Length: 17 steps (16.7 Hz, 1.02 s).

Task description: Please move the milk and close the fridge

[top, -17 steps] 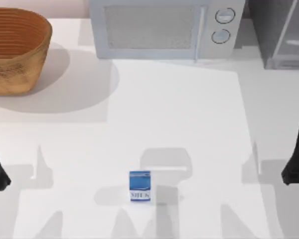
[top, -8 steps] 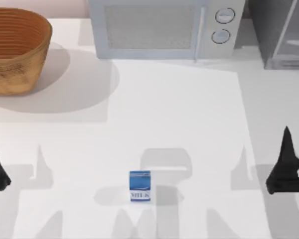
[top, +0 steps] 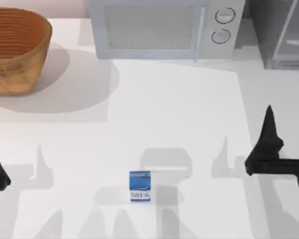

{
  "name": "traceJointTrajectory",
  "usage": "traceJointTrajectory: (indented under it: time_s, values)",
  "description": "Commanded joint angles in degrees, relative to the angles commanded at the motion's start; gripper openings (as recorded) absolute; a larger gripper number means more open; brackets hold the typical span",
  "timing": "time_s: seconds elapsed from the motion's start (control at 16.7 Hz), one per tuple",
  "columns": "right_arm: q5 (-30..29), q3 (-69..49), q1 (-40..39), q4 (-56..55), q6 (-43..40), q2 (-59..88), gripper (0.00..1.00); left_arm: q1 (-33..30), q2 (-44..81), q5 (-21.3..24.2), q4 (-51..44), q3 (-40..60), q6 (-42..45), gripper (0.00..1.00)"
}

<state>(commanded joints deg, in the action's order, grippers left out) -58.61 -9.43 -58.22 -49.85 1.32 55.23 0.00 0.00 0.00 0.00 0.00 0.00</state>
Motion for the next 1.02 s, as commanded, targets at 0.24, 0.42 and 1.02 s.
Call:
traceJointTrajectory:
  time_s: [0.24,0.42,1.02]
  values:
    - [-5.6,-8.1,-5.3,-8.0,0.8,16.3,1.0,0.0,0.0,0.0,0.0,0.0,0.0,1.0]
    - [-9.1,-13.4,-9.3,-13.1,1.2,30.8,1.0,0.0,0.0,0.0,0.0,0.0,0.0,1.0]
    - [-20.8,-32.9,-20.5,-29.4,1.8,72.7,1.0,0.0,0.0,0.0,0.0,0.0,0.0,1.0]
